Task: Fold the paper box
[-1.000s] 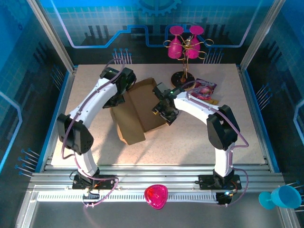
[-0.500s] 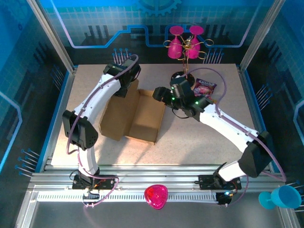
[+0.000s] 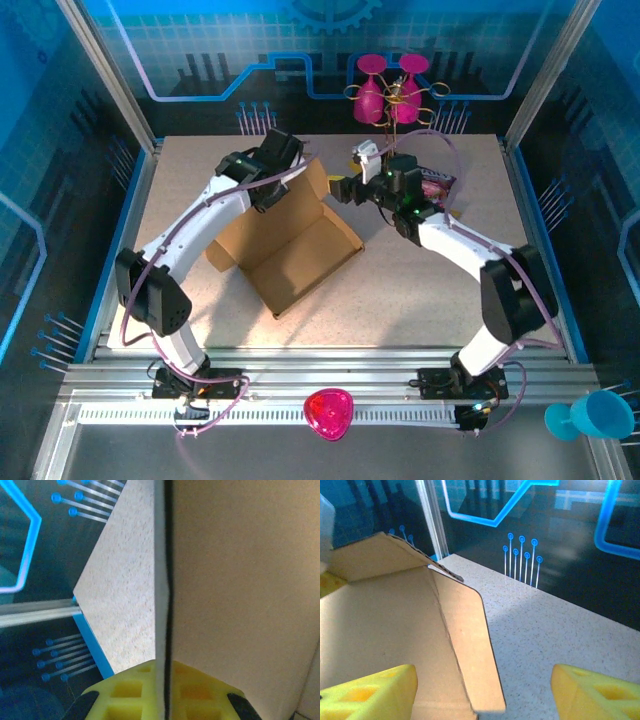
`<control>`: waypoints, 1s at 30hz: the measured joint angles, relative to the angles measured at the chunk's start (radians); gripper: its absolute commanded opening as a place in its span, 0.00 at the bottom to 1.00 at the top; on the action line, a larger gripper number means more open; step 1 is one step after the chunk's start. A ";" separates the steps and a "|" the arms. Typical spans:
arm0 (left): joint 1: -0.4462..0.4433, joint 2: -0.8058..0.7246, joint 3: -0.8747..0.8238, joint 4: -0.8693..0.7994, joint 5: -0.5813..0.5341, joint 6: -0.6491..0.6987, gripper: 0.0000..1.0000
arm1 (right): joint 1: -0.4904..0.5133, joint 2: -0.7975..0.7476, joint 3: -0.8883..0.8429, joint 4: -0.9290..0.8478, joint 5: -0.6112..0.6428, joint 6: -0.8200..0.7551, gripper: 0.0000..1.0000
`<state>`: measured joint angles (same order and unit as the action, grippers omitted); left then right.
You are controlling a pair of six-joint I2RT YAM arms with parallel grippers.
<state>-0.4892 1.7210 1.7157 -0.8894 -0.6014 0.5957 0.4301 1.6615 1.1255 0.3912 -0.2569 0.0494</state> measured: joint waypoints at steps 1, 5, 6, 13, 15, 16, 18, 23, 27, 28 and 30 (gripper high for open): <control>-0.004 -0.002 -0.010 0.021 0.006 0.023 0.00 | -0.001 0.022 0.016 0.000 -0.016 -0.024 0.72; -0.011 -0.024 -0.061 0.098 0.024 0.114 0.00 | 0.000 0.091 0.081 -0.007 -0.074 -0.112 0.71; -0.013 -0.027 -0.067 0.111 0.029 0.129 0.00 | 0.001 0.102 0.095 -0.010 -0.080 -0.128 0.71; -0.027 -0.030 -0.084 0.183 0.039 0.203 0.00 | 0.001 0.151 0.166 -0.039 -0.100 -0.188 0.56; -0.032 -0.030 -0.086 0.193 0.043 0.220 0.00 | 0.001 0.161 0.177 -0.056 -0.100 -0.200 0.50; -0.034 -0.029 -0.086 0.196 0.043 0.224 0.00 | 0.001 0.163 0.180 -0.063 -0.099 -0.204 0.47; -0.037 -0.029 -0.086 0.205 0.043 0.229 0.00 | 0.002 0.163 0.182 -0.083 -0.095 -0.216 0.40; -0.040 -0.025 -0.085 0.223 0.043 0.249 0.00 | 0.002 0.164 0.193 -0.123 -0.066 -0.232 0.37; -0.040 -0.018 -0.085 0.231 0.043 0.253 0.00 | 0.002 0.164 0.193 -0.141 -0.048 -0.235 0.37; -0.040 -0.018 -0.085 0.231 0.042 0.253 0.00 | 0.002 0.164 0.193 -0.141 -0.043 -0.235 0.37; -0.041 -0.018 -0.085 0.231 0.042 0.254 0.00 | 0.002 0.162 0.190 -0.141 -0.035 -0.235 0.34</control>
<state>-0.5304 1.7035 1.6310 -0.6582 -0.5591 0.8494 0.4316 1.8236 1.3151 0.2501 -0.2924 -0.1860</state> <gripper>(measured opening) 0.058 0.361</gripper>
